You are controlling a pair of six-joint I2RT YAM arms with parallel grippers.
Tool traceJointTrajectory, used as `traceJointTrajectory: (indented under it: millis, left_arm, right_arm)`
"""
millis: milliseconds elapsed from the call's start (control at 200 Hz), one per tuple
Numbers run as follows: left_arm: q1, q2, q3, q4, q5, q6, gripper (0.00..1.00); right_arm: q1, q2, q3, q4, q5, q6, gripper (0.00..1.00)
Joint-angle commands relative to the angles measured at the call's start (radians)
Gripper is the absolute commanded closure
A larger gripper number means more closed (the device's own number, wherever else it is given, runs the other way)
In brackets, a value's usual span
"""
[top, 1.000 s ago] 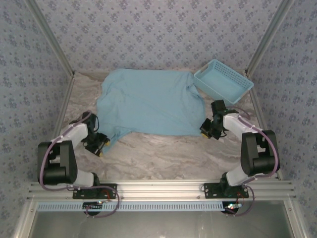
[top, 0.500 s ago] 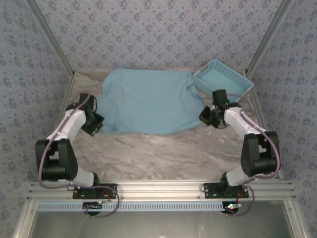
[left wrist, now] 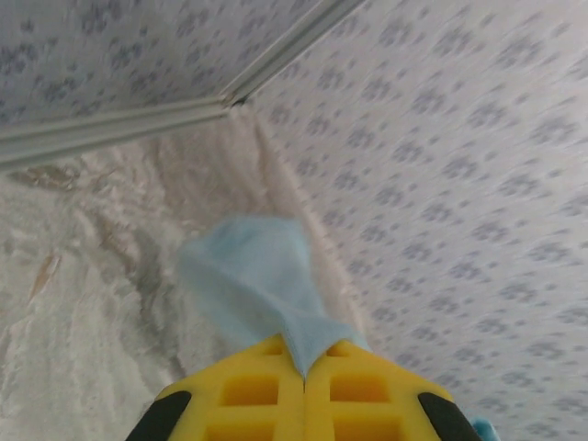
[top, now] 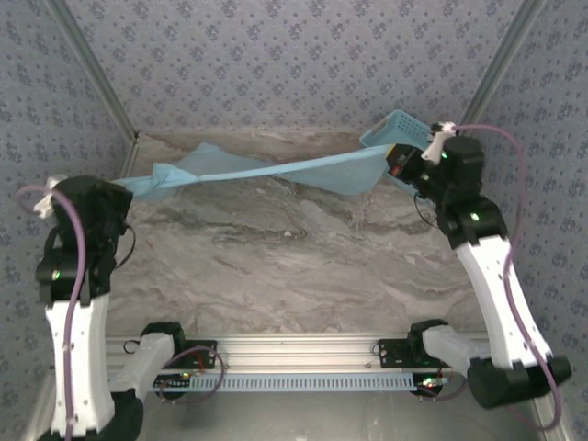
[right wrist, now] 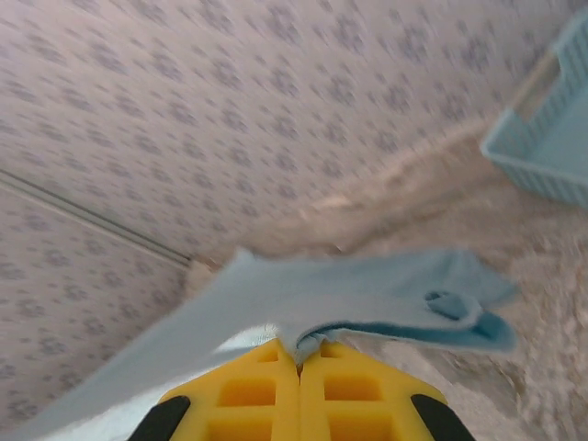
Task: Fold and stack the t-shirts
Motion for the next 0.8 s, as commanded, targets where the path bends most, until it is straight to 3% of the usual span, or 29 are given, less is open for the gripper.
traceJointTrajectory:
  millis: [0, 200, 550, 675, 794]
  left_arm:
    - [0.003, -0.005, 0.123, 0.025, -0.062, 0.031, 1.0]
    - [0.01, 0.19, 0.304, -0.001, -0.013, 0.076, 1.0]
    - [0.147, 0.685, 0.523, 0.095, 0.347, 0.151, 1.0]
    - [0.19, 0.817, 0.732, 0.076, 0.442, 0.166, 1.0]
    - [0.202, 0.894, 0.992, 0.011, 0.45, 0.185, 1.0]
  right_arm:
    - [0.001, -0.066, 0.039, 0.0, 0.063, 0.014, 1.0]
    - [0.001, 0.033, 0.104, 0.05, 0.027, 0.074, 1.0]
    - [-0.034, 0.486, 0.262, 0.285, -0.144, 0.139, 1.0]
    - [-0.071, 0.639, 0.385, 0.394, -0.237, 0.213, 1.0]
    - [-0.097, 0.718, 0.528, 0.447, -0.269, 0.249, 1.0]
